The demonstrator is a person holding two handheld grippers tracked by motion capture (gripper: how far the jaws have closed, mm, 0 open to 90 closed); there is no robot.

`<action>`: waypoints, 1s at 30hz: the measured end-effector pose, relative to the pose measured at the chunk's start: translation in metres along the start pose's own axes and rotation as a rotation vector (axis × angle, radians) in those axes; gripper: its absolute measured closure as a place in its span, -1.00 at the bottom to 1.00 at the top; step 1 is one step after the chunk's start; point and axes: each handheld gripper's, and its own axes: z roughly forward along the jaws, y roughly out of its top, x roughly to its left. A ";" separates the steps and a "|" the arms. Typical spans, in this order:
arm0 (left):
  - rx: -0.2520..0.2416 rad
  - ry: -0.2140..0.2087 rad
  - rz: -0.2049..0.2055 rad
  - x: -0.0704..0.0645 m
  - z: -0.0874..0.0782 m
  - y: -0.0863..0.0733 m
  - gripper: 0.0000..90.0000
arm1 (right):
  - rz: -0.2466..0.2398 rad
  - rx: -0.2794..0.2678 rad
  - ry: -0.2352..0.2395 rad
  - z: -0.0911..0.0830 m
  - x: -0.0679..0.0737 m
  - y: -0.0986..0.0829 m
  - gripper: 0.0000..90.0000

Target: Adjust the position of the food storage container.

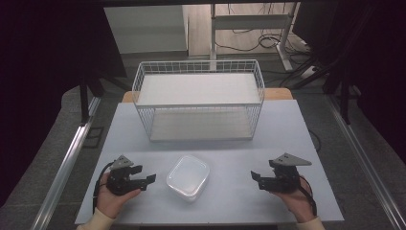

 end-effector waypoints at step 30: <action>-0.017 -0.033 -0.011 0.001 -0.014 0.005 -0.14 | 0.023 0.010 -0.022 -0.005 -0.004 -0.001 -0.54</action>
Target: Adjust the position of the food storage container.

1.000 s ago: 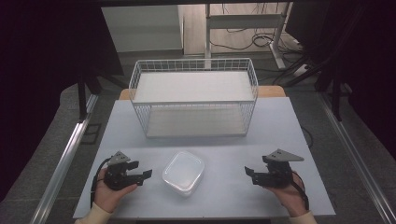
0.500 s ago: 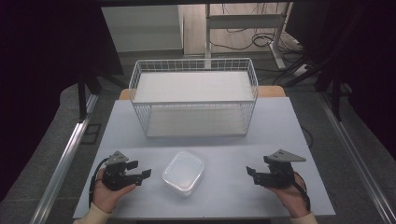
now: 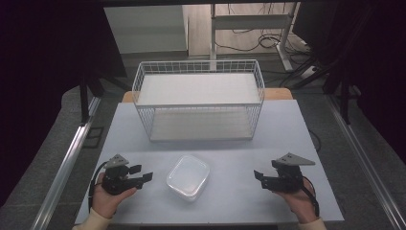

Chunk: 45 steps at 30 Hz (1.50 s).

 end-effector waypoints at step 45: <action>0.196 -0.200 0.107 -0.036 0.030 0.001 1.00 | -0.005 0.015 -0.005 0.000 0.003 0.001 -0.54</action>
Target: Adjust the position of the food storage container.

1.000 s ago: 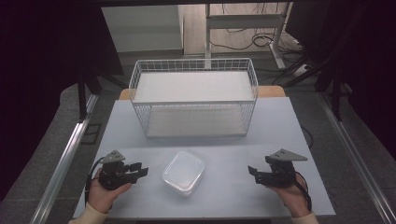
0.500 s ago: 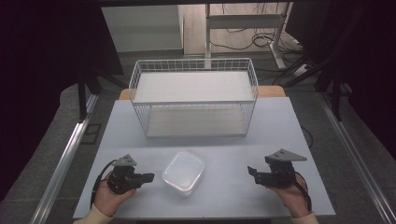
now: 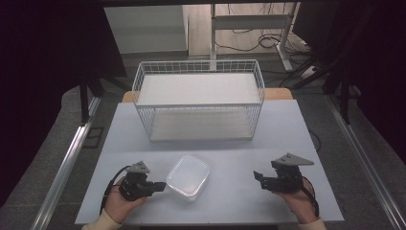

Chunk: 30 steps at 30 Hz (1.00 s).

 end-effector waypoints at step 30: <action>0.042 -0.013 0.038 -0.013 0.026 0.016 1.00 | -0.003 -0.001 -0.002 0.000 0.000 0.000 -0.54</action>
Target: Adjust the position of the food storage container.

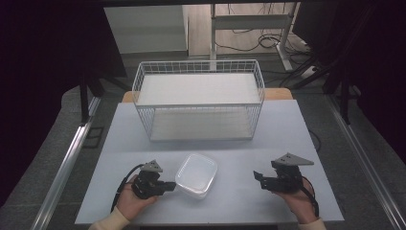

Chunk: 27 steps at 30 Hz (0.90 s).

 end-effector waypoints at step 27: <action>0.009 0.012 -0.007 0.003 0.018 0.018 1.00 | 0.007 -0.007 0.002 -0.001 -0.001 0.001 -0.55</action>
